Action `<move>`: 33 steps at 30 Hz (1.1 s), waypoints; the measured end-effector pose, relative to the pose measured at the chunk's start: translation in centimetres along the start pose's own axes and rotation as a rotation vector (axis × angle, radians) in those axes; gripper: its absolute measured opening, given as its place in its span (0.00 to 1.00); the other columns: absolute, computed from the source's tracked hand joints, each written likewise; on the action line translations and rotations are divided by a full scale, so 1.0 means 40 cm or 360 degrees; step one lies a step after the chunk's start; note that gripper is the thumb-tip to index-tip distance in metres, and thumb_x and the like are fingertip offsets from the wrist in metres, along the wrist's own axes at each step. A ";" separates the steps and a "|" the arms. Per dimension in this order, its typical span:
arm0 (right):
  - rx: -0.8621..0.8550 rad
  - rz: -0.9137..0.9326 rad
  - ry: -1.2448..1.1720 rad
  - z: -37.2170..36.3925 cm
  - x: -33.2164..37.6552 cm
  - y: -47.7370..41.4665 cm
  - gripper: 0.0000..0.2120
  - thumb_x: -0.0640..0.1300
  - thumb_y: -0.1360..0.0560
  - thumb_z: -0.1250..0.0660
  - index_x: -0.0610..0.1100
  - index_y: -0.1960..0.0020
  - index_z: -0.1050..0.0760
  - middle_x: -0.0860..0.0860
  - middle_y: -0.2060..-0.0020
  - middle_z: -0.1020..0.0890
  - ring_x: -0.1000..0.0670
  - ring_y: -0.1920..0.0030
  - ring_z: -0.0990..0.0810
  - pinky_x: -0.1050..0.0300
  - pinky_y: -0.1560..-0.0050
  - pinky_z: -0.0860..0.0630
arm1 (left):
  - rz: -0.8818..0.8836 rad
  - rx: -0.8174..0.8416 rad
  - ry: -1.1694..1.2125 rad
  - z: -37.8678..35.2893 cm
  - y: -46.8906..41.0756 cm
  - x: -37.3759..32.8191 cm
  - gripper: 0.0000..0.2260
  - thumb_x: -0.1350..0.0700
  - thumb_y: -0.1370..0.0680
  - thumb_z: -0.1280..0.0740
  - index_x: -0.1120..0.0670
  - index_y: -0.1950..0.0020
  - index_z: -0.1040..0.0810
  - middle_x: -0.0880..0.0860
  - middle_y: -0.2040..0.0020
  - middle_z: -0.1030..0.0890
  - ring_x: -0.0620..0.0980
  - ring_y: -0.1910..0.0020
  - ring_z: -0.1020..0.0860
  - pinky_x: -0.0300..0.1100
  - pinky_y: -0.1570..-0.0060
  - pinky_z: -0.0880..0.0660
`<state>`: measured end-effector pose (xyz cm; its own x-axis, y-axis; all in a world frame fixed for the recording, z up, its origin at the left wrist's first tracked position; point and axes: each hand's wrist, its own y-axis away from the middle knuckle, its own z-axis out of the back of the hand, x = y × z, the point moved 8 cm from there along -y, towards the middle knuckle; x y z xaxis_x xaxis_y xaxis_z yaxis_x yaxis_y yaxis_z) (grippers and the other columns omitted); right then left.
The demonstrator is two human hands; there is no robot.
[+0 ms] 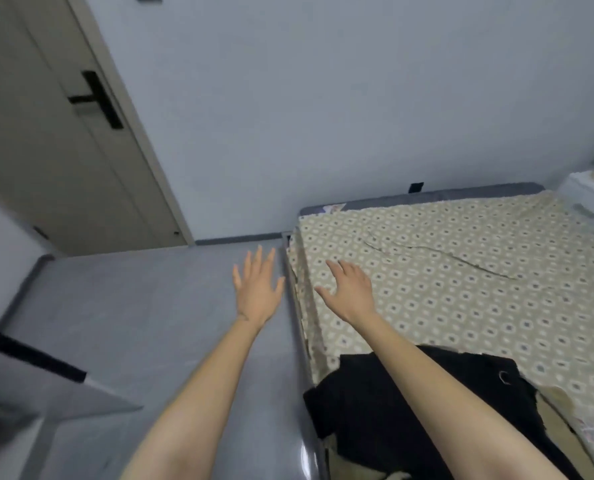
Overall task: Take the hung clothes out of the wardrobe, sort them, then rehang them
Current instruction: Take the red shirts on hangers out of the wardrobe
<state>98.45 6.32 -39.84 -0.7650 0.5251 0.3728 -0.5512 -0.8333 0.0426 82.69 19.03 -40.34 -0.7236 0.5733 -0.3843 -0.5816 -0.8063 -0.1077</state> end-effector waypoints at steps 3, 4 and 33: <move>0.0044 0.0217 0.0040 -0.050 0.206 -0.015 0.33 0.61 0.23 0.38 0.50 0.22 0.42 0.46 0.25 0.36 0.44 0.25 0.40 0.47 0.26 0.43 | 0.0200 -0.0115 -0.0016 0.107 0.046 0.178 0.29 0.46 0.19 0.39 0.47 0.20 0.45 0.51 0.19 0.47 0.54 0.20 0.50 0.58 0.24 0.55; 0.0061 0.0285 0.0057 -0.070 0.273 -0.015 0.33 0.61 0.23 0.38 0.50 0.22 0.42 0.46 0.25 0.36 0.44 0.25 0.41 0.47 0.26 0.43 | 0.0261 -0.0152 -0.0014 0.143 0.065 0.236 0.29 0.46 0.18 0.40 0.47 0.19 0.45 0.51 0.19 0.48 0.53 0.20 0.51 0.58 0.24 0.55; 0.0470 0.1873 0.0014 -0.515 1.918 0.517 0.31 0.56 0.21 0.39 0.49 0.21 0.44 0.47 0.24 0.38 0.44 0.25 0.40 0.46 0.31 0.36 | 0.1481 -0.0804 -0.0279 0.949 1.008 1.460 0.27 0.45 0.18 0.41 0.48 0.20 0.42 0.50 0.20 0.42 0.53 0.20 0.48 0.58 0.24 0.53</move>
<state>21.52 32.94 -29.47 -0.7496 -0.5797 0.3194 0.5790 -0.8082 -0.1078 2.87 25.54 -32.31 -0.8698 -0.3166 -0.3784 0.4176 -0.8809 -0.2228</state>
